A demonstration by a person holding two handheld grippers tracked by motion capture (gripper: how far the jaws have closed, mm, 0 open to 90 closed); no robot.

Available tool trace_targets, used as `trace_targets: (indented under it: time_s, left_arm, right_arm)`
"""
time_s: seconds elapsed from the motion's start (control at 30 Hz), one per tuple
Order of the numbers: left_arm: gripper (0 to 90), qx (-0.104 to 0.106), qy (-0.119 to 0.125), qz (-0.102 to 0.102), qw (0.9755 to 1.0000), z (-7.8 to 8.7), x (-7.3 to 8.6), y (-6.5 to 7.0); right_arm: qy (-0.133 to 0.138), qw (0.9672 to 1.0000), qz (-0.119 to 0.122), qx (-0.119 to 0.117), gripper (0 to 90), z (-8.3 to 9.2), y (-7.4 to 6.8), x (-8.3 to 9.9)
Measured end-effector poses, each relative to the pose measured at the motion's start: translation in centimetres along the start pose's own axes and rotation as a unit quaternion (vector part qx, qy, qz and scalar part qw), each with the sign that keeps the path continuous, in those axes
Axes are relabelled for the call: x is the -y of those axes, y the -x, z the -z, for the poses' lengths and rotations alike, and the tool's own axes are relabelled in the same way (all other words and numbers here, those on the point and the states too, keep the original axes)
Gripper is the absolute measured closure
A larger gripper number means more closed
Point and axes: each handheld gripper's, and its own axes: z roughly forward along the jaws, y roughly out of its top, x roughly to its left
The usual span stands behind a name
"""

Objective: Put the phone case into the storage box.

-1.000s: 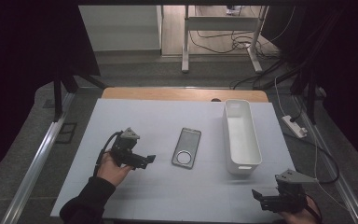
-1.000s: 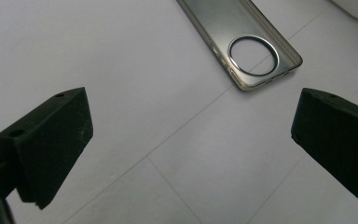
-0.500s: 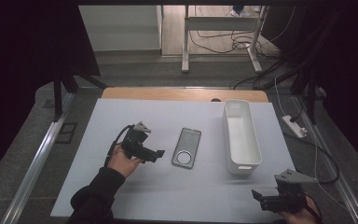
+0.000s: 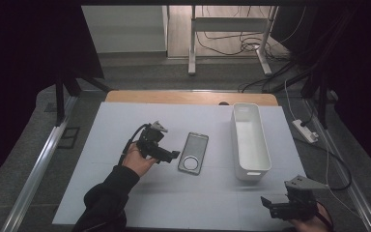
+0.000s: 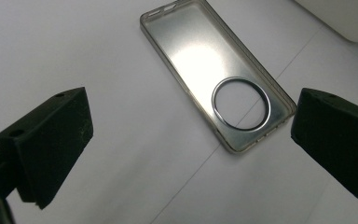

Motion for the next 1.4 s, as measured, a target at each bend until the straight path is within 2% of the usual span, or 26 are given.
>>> trace_targets:
  time_s: [0.43, 0.67, 0.73, 0.97, 1.1, 1.27, 1.4]
  left_arm:
    - [0.6, 0.008, -0.011, -0.013, 0.9998, -2.0, -2.0, 0.7]
    - [4.0, -0.011, -0.02, -0.028, 0.9993, -3.0, -2.9, 1.5]
    - [9.8, 0.001, -0.015, -0.025, 0.9996, -3.1, -3.1, 1.4]
    - [48.4, 0.02, -0.016, -0.035, 0.9991, -3.5, -3.5, 1.4]
    - [65.0, 0.038, -0.024, -0.035, 0.9984, -3.7, -3.8, 1.5]
    - [88.2, 0.048, -0.024, -0.033, 0.998, -3.7, -4.2, 1.6]
    - [89.2, 0.05, -0.029, -0.031, 0.9978, -3.8, -4.3, 1.6]
  right_arm:
    - [0.001, 1.0, 0.0, -0.002, 0.0, 0.0, 0.1, 0.0]
    - [0.0, 1.0, 0.001, -0.002, 0.0, 0.0, 0.0, 0.0]
    - [0.0, 1.0, 0.001, -0.002, 0.0, 0.0, 0.0, 0.0]
    - [-0.001, 1.0, 0.003, -0.003, 0.0, 0.0, 0.0, 0.0]
    - [-0.002, 1.0, 0.004, -0.003, 0.0, 0.0, 0.0, 0.0]
    - [-0.002, 1.0, 0.004, -0.003, 0.0, 0.0, 0.0, 0.0]
    - [-0.003, 1.0, 0.005, -0.003, 0.0, 0.0, 0.0, 0.0]
